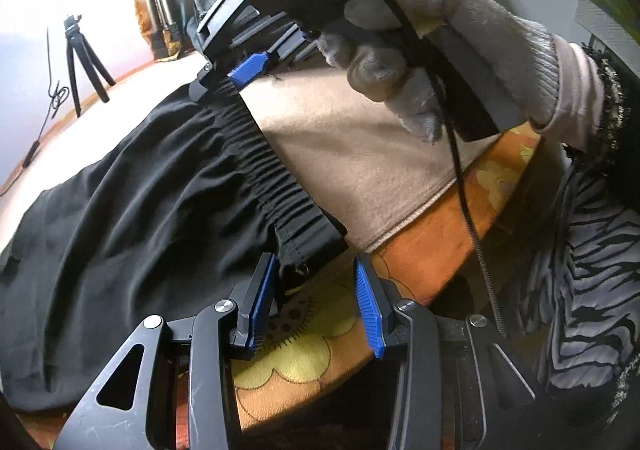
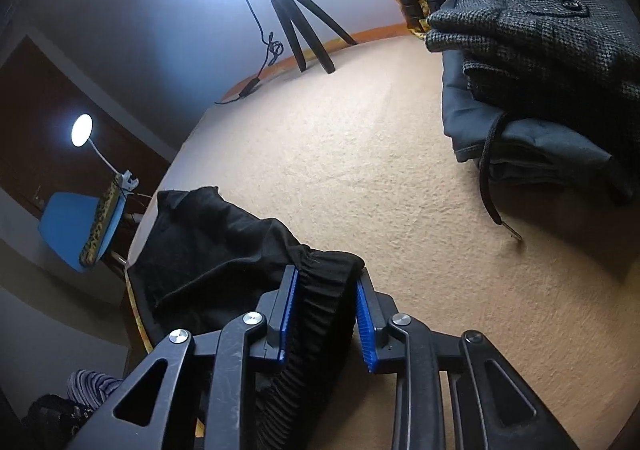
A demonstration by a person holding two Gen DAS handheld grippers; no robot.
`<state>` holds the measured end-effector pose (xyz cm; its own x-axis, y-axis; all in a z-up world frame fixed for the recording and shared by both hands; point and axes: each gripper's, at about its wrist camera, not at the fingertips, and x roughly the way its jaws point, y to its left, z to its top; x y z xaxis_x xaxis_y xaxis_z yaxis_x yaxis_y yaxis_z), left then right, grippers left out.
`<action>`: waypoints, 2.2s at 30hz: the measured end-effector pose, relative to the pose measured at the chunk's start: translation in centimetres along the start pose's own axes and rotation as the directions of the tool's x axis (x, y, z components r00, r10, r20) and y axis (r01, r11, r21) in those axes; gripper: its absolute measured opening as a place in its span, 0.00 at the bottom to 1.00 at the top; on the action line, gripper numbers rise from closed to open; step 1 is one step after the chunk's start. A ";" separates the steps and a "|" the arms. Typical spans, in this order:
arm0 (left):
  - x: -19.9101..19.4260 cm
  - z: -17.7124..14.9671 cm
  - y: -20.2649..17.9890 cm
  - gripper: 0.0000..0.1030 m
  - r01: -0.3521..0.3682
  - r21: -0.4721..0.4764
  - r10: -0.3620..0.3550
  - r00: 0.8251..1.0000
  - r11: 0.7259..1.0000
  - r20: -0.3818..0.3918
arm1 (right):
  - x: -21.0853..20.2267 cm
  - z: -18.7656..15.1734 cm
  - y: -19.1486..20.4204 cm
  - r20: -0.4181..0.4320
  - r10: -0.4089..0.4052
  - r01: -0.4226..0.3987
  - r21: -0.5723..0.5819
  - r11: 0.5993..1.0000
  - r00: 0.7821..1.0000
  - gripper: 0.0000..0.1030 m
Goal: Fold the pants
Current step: 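Close the left tool on the elastic waistband beside the right tool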
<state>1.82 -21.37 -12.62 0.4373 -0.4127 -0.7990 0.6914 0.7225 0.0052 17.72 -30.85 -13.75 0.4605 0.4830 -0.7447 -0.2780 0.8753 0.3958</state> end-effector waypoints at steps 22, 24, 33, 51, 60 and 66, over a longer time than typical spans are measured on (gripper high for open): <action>1.7 1.2 -0.1 0.45 -0.025 0.007 0.025 1.000 1.000 0.011 | 1.2 -0.3 -1.3 -0.033 -0.016 0.019 0.069 0.997 0.999 0.40; 1.5 1.0 0.0 0.36 -0.027 -0.004 0.027 1.000 1.000 0.014 | 1.0 -0.2 -1.3 -0.021 -0.036 0.037 0.065 0.997 0.999 0.48; 0.5 1.1 1.5 0.21 0.052 -0.084 -0.048 0.998 0.995 0.052 | 0.9 -0.4 -1.9 -0.020 -0.037 0.039 0.088 0.995 0.999 0.61; -1.8 1.3 3.6 0.14 0.128 -0.212 -0.099 0.985 0.969 0.143 | 0.6 -0.3 -2.7 0.021 0.112 -0.114 0.256 0.960 0.993 0.23; -4.5 0.9 5.4 0.13 0.146 -0.255 -0.093 0.973 0.956 0.209 | -1.2 1.2 1.6 0.104 0.138 -0.158 0.222 0.962 0.985 0.19; -6.8 0.2 7.8 0.12 0.161 -0.309 -0.079 0.962 0.937 0.262 | -1.6 2.2 5.2 0.134 0.131 -0.153 0.168 0.974 0.982 0.18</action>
<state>4.34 -13.03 -6.97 0.5168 -0.5996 -0.6111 0.5411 0.7819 -0.3096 17.39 -27.06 -9.30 0.5294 0.5923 -0.6075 -0.1994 0.7828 0.5895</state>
